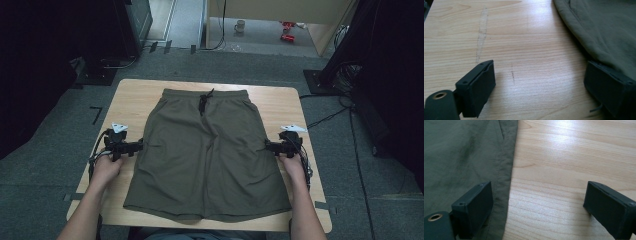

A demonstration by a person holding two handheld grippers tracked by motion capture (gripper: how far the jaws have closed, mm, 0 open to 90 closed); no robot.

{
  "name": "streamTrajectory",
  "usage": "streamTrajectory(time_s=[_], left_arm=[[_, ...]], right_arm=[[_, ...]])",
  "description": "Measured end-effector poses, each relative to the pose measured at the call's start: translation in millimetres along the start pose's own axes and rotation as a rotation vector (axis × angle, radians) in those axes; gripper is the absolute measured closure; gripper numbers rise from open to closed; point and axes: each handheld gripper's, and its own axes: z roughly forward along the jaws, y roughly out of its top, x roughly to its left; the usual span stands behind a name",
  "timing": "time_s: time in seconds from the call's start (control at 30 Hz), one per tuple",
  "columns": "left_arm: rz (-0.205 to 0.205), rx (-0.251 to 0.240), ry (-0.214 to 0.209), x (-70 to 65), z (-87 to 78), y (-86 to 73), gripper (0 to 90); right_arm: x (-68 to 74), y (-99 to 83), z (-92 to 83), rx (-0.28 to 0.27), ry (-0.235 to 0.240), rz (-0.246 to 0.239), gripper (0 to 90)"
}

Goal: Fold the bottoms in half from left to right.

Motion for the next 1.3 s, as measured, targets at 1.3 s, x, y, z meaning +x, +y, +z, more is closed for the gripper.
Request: streamTrajectory(time_s=[1.3], left_arm=[[0.099, 0.051, -0.097, 7.6, -2.7, 4.3, 15.3]], right_arm=[[3.8, -1.3, -1.1, 0.001, -0.024, 0.022, 7.7]])
